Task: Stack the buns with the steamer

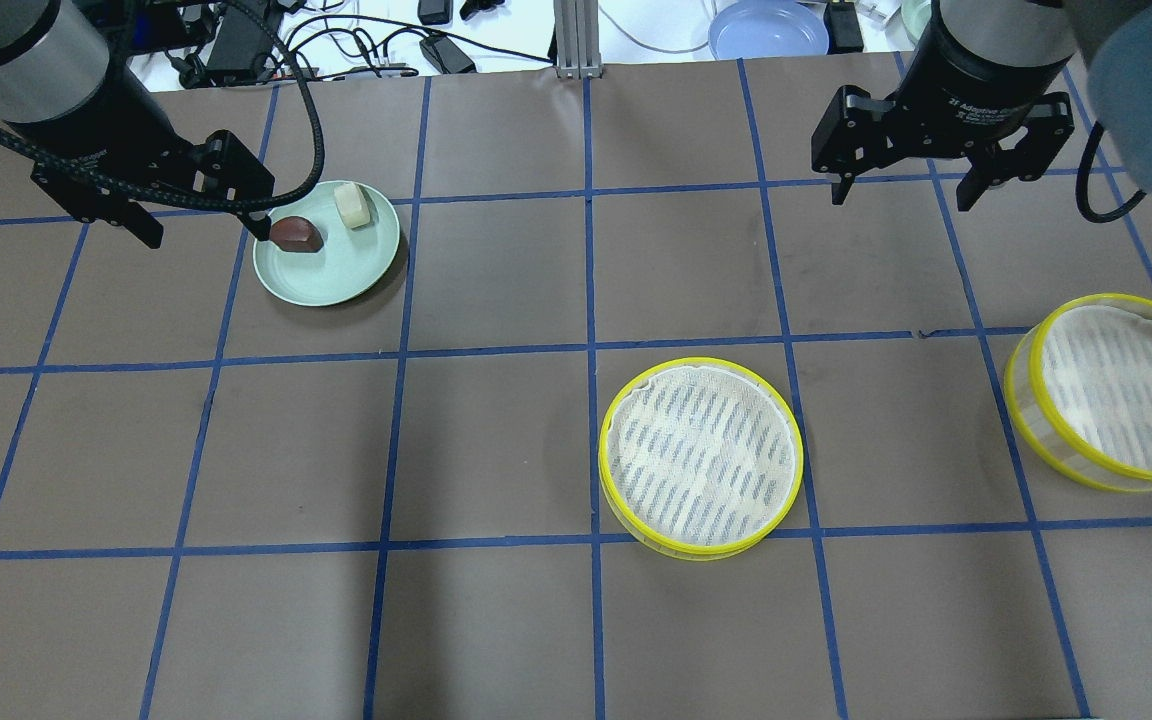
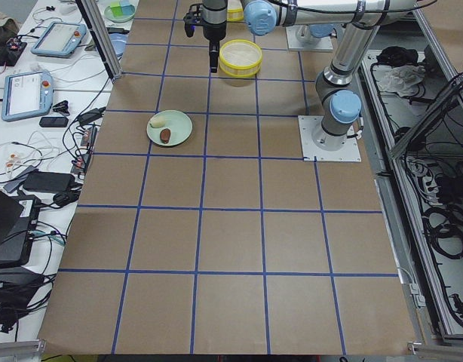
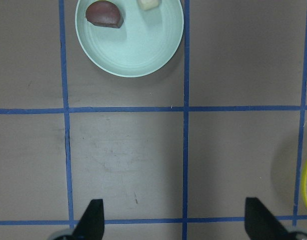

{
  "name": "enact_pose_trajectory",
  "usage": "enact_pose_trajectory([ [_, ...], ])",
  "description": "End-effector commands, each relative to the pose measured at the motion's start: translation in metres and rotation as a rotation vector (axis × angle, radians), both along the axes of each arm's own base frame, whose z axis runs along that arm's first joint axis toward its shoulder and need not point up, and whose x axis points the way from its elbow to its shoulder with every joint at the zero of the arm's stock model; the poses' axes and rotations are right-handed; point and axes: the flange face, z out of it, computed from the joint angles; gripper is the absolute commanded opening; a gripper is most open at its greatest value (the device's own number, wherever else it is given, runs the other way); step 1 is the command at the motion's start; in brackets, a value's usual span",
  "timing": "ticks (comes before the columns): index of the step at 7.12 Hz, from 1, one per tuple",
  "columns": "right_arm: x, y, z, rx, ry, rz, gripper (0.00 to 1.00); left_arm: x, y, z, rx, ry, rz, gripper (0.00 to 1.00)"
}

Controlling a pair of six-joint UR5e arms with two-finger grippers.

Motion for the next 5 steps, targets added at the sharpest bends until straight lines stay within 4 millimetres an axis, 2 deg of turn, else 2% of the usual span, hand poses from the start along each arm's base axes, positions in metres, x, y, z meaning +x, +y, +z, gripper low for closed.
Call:
enact_pose_trajectory([
  [1,0.000,0.000,0.001,-0.003,-0.002,-0.003,1.00,0.001,0.001,-0.007,0.013,-0.001,0.000,1.00],
  [3,0.000,0.000,0.001,-0.003,-0.004,-0.006,1.00,0.012,-0.012,-0.028,0.032,0.003,0.016,1.00],
  [4,0.000,0.000,0.001,-0.003,-0.005,-0.006,1.00,0.018,-0.042,-0.041,-0.050,-0.006,0.029,1.00],
  [5,0.001,0.000,-0.001,0.003,-0.007,-0.006,1.00,0.022,-0.068,-0.064,-0.088,-0.011,0.048,1.00],
])
